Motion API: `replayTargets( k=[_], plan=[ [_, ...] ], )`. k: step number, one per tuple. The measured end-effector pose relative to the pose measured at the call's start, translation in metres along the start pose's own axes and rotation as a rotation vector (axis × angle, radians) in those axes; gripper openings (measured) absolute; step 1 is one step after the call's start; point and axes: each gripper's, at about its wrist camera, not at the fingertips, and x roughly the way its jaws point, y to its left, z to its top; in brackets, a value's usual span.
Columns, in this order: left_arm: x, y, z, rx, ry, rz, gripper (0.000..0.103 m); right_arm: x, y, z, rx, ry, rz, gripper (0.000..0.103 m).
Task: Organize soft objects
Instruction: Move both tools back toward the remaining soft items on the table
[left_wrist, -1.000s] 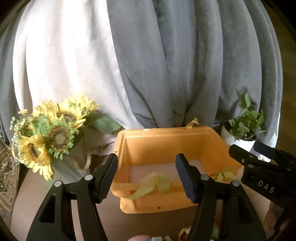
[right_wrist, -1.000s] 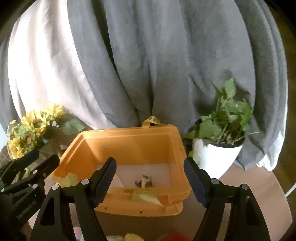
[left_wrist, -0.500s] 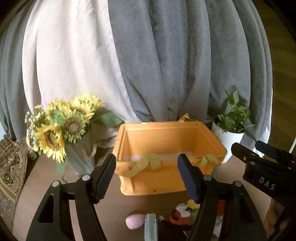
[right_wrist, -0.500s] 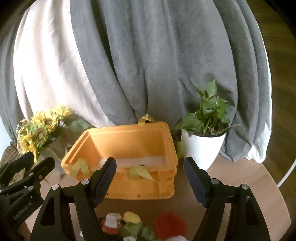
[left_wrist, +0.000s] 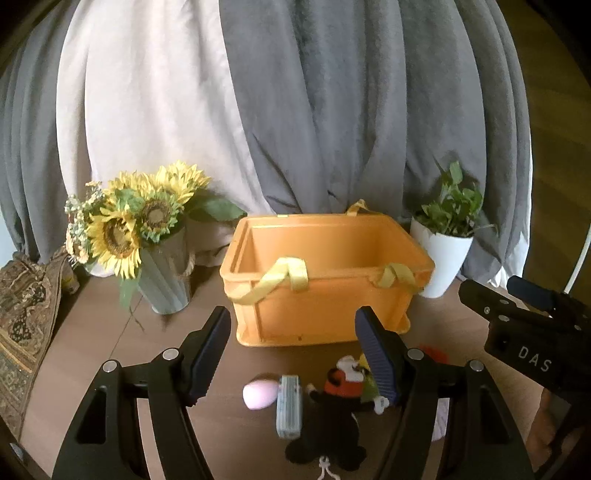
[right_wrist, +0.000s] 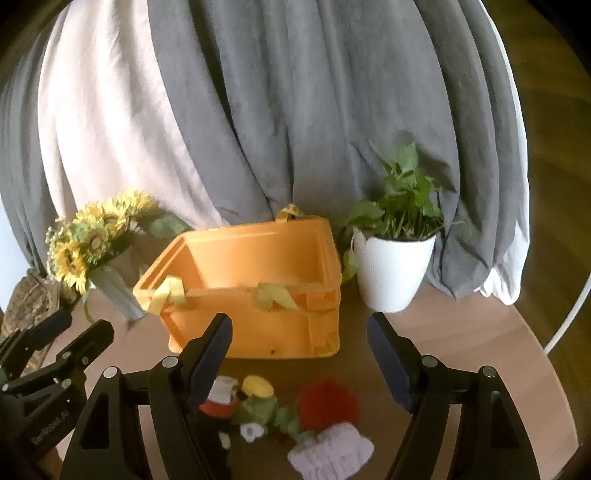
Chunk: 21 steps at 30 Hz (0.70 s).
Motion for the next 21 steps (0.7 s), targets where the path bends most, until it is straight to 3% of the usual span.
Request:
replayTargets(
  k=[21],
  plan=[
    [0.000,-0.021,-0.065,-0.013,0.152,0.003,0.070,0.001,-0.015,-0.061,-0.037,0.163,0.039,0.076]
  ],
)
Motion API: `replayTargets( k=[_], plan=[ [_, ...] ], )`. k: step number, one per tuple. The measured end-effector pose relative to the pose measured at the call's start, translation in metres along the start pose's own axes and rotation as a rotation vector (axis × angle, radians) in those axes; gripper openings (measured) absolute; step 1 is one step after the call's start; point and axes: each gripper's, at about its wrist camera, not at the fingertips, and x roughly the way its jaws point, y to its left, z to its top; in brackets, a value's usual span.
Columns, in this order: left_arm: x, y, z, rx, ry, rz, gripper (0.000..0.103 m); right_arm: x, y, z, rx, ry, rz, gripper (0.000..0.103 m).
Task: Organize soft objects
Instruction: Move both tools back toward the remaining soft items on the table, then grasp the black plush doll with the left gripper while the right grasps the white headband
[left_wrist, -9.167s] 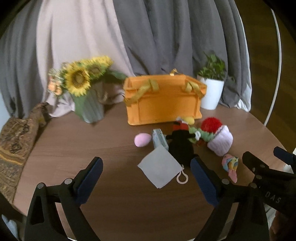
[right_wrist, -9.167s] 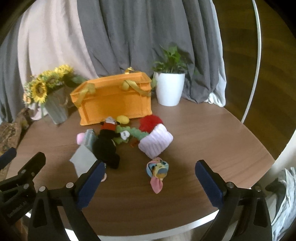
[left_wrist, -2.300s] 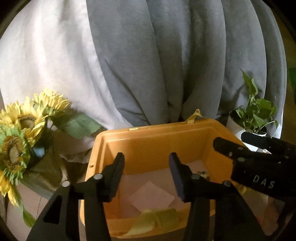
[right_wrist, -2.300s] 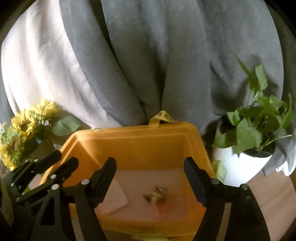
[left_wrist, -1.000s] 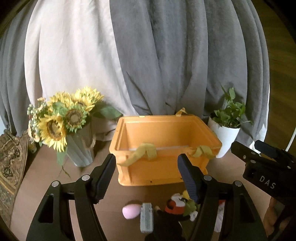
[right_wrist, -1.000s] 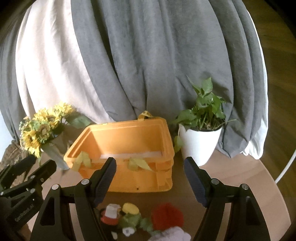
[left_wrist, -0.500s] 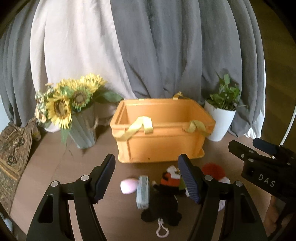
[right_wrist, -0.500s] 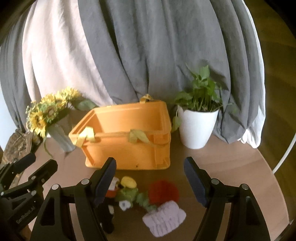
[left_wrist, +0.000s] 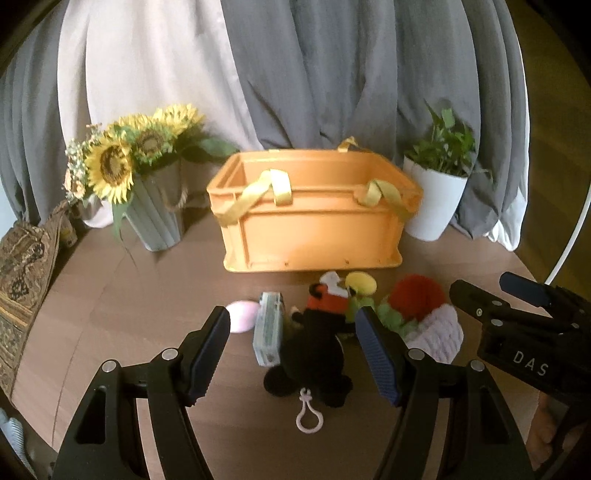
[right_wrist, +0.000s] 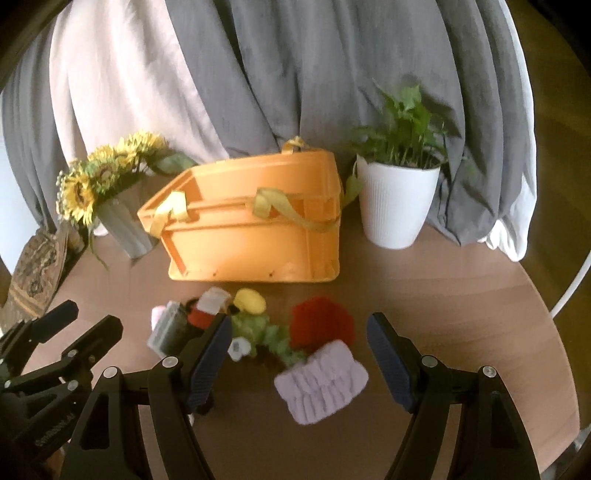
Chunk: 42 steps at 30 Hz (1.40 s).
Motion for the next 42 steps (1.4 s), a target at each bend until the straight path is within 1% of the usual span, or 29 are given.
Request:
replayTargets(
  k=[14,21,26,35,42],
  plan=[
    [0.029,-0.007,-0.024,0.038,0.089,-0.020,0.070,0.030,-0.009,-0.032,0.009,0.134,-0.013,0.076],
    [0.045,-0.012,-0.027,0.073,0.093,-0.047,0.070,0.049,-0.011,-0.045,0.012,0.192,-0.032,0.076],
    [0.055,-0.017,-0.028,0.094,0.087,-0.069,0.070,0.059,-0.013,-0.049,0.012,0.207,-0.037,0.076],
    [0.084,-0.025,-0.026,0.144,0.096,-0.052,0.070,0.074,-0.016,-0.052,0.015,0.217,-0.044,0.076],
    [0.105,-0.028,-0.025,0.160,0.120,-0.064,0.070,0.084,-0.016,-0.052,0.028,0.222,-0.044,0.076]
  ],
)
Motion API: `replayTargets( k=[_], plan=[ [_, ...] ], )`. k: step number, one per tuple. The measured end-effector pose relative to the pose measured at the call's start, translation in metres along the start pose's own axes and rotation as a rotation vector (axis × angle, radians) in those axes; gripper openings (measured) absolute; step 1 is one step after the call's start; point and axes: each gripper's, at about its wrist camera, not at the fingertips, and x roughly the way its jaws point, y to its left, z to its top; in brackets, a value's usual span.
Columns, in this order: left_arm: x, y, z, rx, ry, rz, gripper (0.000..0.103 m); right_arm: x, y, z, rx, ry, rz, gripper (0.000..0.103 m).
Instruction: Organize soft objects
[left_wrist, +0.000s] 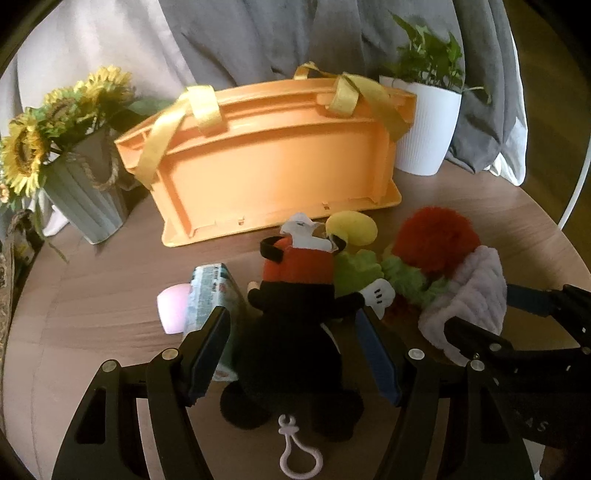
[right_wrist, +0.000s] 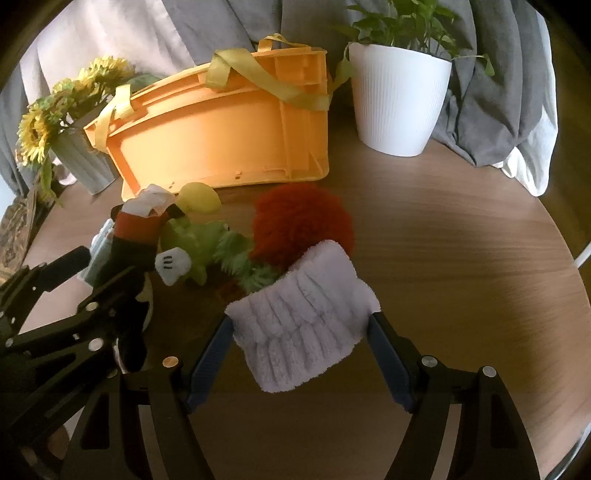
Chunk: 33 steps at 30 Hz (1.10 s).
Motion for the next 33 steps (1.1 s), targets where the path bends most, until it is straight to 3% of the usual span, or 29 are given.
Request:
replayTargets(
  k=[7,9,12,18,21,33],
  plan=[
    [0.015,-0.002,-0.001,0.008,0.032,-0.007,0.069,0.005,0.001,0.001,0.008,0.006,-0.004,0.075],
    [0.015,-0.003,-0.001,0.018,0.032,-0.018,0.066,0.006,0.001,0.001,0.007,0.008,-0.003,0.070],
    [0.016,0.000,-0.002,0.004,0.032,-0.020,0.051,0.006,0.000,0.000,0.011,0.005,-0.005,0.063],
    [0.013,0.003,-0.005,-0.013,0.017,-0.036,0.047,0.002,0.000,-0.001,0.014,-0.004,-0.005,0.042],
    [0.008,0.004,-0.005,-0.030,0.017,-0.042,0.047,-0.003,0.000,-0.002,0.017,-0.014,-0.008,0.037],
    [-0.029,0.003,-0.003,-0.061,-0.038,-0.031,0.047,-0.030,-0.005,-0.006,0.048,-0.041,0.003,0.035]
  ],
)
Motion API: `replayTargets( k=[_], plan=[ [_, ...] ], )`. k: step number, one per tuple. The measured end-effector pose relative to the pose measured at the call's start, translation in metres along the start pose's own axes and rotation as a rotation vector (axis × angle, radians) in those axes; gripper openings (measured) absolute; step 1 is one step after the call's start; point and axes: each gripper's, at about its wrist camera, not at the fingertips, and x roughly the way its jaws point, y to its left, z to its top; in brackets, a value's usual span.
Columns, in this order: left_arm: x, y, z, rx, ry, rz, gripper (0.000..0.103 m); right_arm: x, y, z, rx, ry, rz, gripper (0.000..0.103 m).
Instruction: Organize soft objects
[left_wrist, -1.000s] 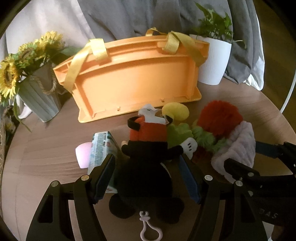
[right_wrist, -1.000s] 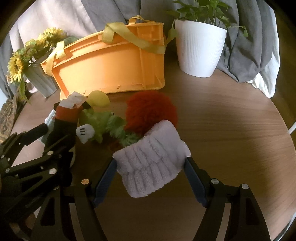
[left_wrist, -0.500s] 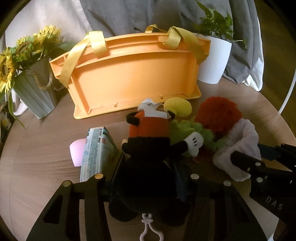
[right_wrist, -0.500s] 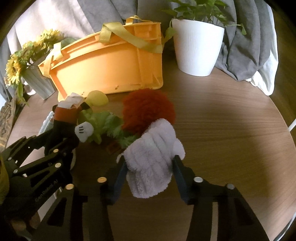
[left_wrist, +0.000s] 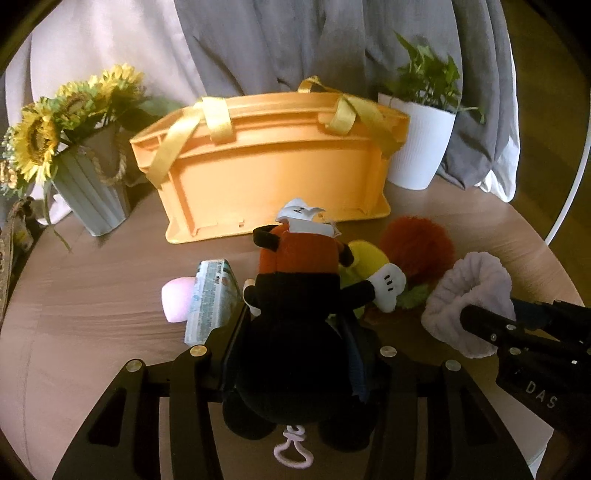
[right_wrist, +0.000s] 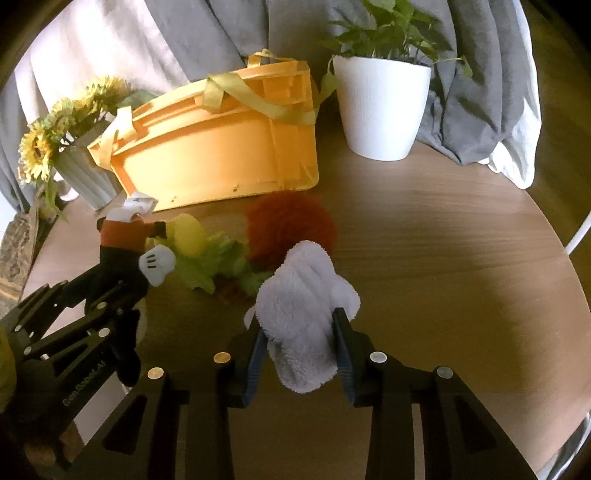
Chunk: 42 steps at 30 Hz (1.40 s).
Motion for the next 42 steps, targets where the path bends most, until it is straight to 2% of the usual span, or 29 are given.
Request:
replayTargets(
  k=[14,25,42],
  plan=[
    [-0.051,0.003,0.011,-0.022,-0.099,-0.007,0.047,-0.045,0.007,0.006,-0.018,-0.095,0.008,0.035],
    [-0.084,0.019,0.033,-0.063,-0.189,-0.030,0.047,-0.078,0.024,0.029,-0.025,-0.214,0.034,0.035],
    [-0.111,0.043,0.076,-0.055,-0.338,0.015,0.047,-0.101,0.052,0.072,-0.046,-0.368,0.088,0.035]
  ],
)
